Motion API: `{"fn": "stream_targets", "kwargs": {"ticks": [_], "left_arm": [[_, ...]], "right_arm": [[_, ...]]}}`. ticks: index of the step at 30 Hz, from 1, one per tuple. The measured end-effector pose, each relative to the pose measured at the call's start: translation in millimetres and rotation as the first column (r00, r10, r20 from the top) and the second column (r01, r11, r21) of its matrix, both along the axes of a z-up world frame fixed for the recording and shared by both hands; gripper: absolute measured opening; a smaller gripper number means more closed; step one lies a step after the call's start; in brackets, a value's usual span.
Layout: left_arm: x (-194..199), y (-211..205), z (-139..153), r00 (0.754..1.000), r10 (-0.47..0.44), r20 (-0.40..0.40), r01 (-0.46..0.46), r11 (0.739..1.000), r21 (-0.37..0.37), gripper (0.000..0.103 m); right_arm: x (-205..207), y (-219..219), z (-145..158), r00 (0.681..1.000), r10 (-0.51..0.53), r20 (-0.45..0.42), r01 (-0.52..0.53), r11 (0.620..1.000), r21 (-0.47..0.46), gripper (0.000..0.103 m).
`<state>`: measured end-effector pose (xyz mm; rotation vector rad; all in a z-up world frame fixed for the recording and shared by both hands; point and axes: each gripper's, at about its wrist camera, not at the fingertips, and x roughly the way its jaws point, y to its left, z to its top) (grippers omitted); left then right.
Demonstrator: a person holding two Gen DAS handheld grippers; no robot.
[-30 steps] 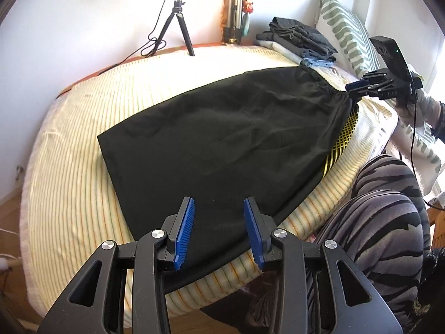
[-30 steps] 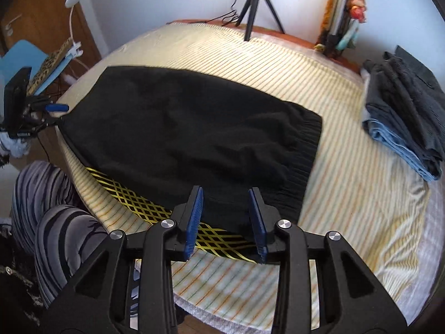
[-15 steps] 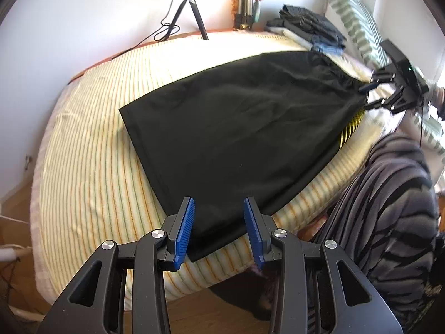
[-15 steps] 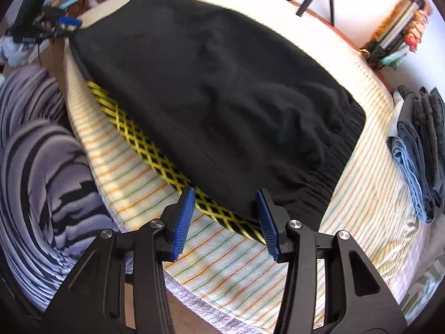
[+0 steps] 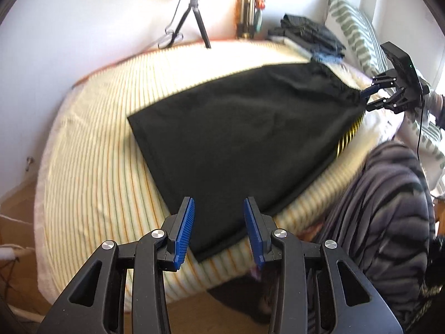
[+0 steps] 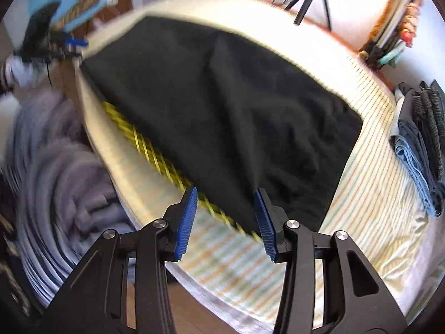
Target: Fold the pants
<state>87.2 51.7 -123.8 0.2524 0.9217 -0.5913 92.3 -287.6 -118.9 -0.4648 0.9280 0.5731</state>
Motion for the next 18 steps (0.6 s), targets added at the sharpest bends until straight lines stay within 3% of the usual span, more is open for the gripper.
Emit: {"fn": "stream_targets", "kwargs": {"ticks": [4, 9, 13, 18], "left_arm": [[13, -13, -15, 0.999, -0.014, -0.031, 0.013, 1.000, -0.012, 0.035], [15, -17, -37, 0.996, -0.009, -0.092, 0.009, 1.000, -0.002, 0.035], [-2, -10, -35, 0.996, -0.042, -0.084, 0.043, 0.999, 0.013, 0.035], [7, 2, -20, 0.997, -0.027, -0.078, 0.027, 1.000, 0.011, 0.035]], "right_arm": [[13, 10, 7, 0.999, -0.042, 0.022, 0.040, 0.996, 0.082, 0.045], [24, 29, -13, 0.999, -0.048, -0.013, 0.048, 0.997, 0.055, 0.045], [19, 35, -37, 0.996, -0.021, -0.088, 0.023, 1.000, 0.017, 0.045], [20, 30, -24, 0.993, 0.006, -0.116, -0.003, 0.999, 0.032, 0.045]]}}
